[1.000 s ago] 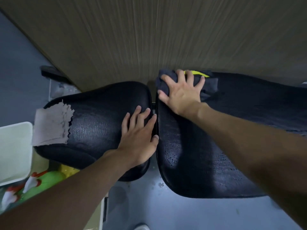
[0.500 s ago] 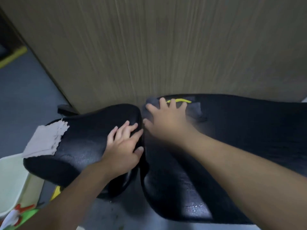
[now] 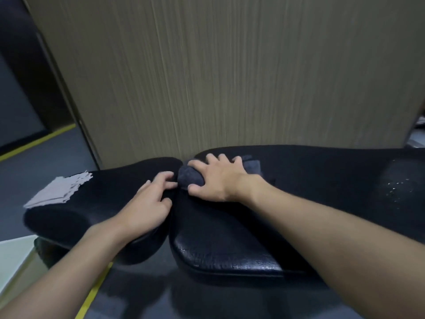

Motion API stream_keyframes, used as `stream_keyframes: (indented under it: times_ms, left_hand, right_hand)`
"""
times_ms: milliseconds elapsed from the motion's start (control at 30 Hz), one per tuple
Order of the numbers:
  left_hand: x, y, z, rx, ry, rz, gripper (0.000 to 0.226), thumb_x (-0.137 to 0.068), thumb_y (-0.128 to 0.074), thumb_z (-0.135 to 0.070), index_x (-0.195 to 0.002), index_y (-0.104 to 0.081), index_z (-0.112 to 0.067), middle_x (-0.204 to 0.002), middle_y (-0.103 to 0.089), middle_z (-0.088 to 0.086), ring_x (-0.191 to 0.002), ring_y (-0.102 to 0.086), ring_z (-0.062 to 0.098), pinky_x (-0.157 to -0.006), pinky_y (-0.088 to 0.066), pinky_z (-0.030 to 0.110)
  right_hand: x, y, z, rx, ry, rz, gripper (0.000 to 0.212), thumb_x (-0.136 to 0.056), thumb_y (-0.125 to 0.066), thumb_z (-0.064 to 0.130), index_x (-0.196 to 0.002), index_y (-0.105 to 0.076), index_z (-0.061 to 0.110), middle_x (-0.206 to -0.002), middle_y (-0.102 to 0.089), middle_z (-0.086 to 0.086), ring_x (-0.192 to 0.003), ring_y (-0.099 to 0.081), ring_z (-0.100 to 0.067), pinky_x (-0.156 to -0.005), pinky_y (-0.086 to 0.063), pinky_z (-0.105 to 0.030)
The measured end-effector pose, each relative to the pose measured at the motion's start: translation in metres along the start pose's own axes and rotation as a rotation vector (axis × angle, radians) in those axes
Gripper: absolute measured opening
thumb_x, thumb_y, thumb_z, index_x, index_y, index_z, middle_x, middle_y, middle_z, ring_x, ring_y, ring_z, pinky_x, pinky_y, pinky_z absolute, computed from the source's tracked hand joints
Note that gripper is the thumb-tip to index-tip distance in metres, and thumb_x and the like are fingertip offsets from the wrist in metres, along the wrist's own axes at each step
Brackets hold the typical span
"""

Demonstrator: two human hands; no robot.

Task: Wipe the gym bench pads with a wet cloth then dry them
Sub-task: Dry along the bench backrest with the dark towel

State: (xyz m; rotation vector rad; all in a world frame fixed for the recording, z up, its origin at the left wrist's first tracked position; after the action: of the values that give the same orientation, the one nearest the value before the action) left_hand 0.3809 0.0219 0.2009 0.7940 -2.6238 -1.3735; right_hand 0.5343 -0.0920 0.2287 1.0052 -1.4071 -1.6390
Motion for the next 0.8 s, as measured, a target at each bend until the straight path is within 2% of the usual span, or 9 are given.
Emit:
stream_keyframes:
  times_ms: [100,200,300,400,467,533,667,733,800]
  left_hand:
    - [0.001,0.006,-0.009,0.202,0.21,-0.023,0.064,-0.084,-0.042,-0.053,-0.143,-0.036,-0.032,-0.138,-0.054,-0.013,-0.139,-0.037,0.016,-0.119,-0.023,0.043]
    - [0.002,0.006,-0.01,0.233,0.294,0.002,0.057,-0.075,-0.022,-0.079,-0.121,-0.046,-0.054,-0.122,-0.062,-0.031,-0.144,-0.03,0.016,-0.12,-0.017,0.045]
    - [0.006,0.001,-0.014,0.213,0.273,0.015,0.05,-0.08,-0.019,-0.073,-0.109,-0.055,-0.056,-0.12,-0.064,-0.028,-0.145,-0.029,0.011,-0.121,-0.014,0.044]
    - [0.013,0.0,-0.033,0.198,0.262,0.03,0.049,-0.084,-0.017,-0.064,-0.105,-0.06,-0.058,-0.135,-0.06,-0.014,-0.145,-0.027,0.006,-0.123,-0.008,0.042]
    - [0.015,-0.001,-0.036,0.155,0.272,0.053,0.055,-0.086,-0.012,-0.067,-0.113,-0.059,-0.061,-0.15,-0.044,-0.012,-0.15,-0.01,0.008,-0.122,0.006,0.039]
    - [0.014,-0.003,-0.035,0.122,0.272,0.059,0.061,-0.092,-0.008,-0.068,-0.128,-0.055,-0.054,-0.157,-0.033,-0.012,-0.15,0.003,0.007,-0.118,0.014,0.034]
    - [0.014,-0.006,-0.03,0.147,0.278,0.047,0.06,-0.102,-0.008,-0.057,-0.147,-0.041,-0.035,-0.156,-0.034,-0.016,-0.145,0.008,-0.001,-0.115,0.015,0.029]
    - [0.015,-0.006,-0.029,0.124,0.268,0.062,0.057,-0.103,-0.01,-0.055,-0.149,-0.037,-0.033,-0.156,-0.032,-0.018,-0.144,0.008,-0.002,-0.116,0.014,0.027]
    - [0.012,-0.006,-0.029,0.065,0.233,0.071,0.049,-0.103,-0.015,-0.051,-0.146,-0.033,-0.037,-0.15,-0.038,-0.018,-0.143,-0.002,-0.002,-0.118,0.01,0.028]
  right_hand:
    - [0.039,0.0,0.015,-0.008,0.051,0.011,0.069,-0.085,-0.037,0.068,-0.148,-0.024,0.042,-0.14,-0.039,-0.007,-0.13,-0.034,-0.036,-0.104,-0.022,-0.065]
    - [0.078,0.007,0.027,-0.022,0.096,0.005,0.067,-0.086,-0.037,0.067,-0.147,-0.024,0.043,-0.135,-0.041,-0.005,-0.126,-0.035,-0.034,-0.103,-0.024,-0.061]
    - [0.119,0.007,0.036,-0.019,0.16,-0.06,0.064,-0.084,-0.039,0.066,-0.143,-0.028,0.042,-0.131,-0.044,-0.004,-0.121,-0.039,-0.034,-0.102,-0.026,-0.06]
    - [0.149,0.005,0.04,-0.004,0.234,-0.107,0.062,-0.08,-0.038,0.065,-0.137,-0.036,0.041,-0.122,-0.049,-0.003,-0.11,-0.045,-0.034,-0.096,-0.032,-0.06]
    - [0.154,0.003,0.039,0.007,0.262,-0.126,0.062,-0.077,-0.036,0.065,-0.133,-0.041,0.04,-0.115,-0.052,-0.003,-0.102,-0.048,-0.034,-0.091,-0.036,-0.059]
    - [0.148,0.001,0.036,0.01,0.258,-0.151,0.064,-0.075,-0.035,0.067,-0.132,-0.044,0.039,-0.113,-0.054,-0.002,-0.099,-0.05,-0.034,-0.088,-0.039,-0.057]
    - [0.12,-0.001,0.028,-0.002,0.21,-0.15,0.067,-0.077,-0.031,0.069,-0.138,-0.037,0.042,-0.125,-0.052,-0.001,-0.111,-0.048,-0.032,-0.094,-0.036,-0.057]
    - [0.1,0.0,0.019,0.002,0.168,-0.125,0.066,-0.08,-0.033,0.07,-0.141,-0.031,0.044,-0.13,-0.048,0.0,-0.117,-0.045,-0.03,-0.096,-0.034,-0.056]
    - [0.073,-0.001,0.007,0.004,0.117,-0.103,0.066,-0.083,-0.036,0.07,-0.143,-0.029,0.045,-0.133,-0.046,0.0,-0.121,-0.042,-0.031,-0.098,-0.032,-0.057]
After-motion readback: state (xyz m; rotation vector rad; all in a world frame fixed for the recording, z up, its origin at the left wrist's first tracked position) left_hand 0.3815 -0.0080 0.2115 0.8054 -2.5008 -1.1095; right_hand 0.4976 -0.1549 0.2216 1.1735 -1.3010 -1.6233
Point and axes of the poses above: each hand's wrist, its own x-axis away from the middle knuckle, its own y-axis out of the back of the hand, z = x × y, the point moved 2 cm from there along -x, towards the middle knuckle
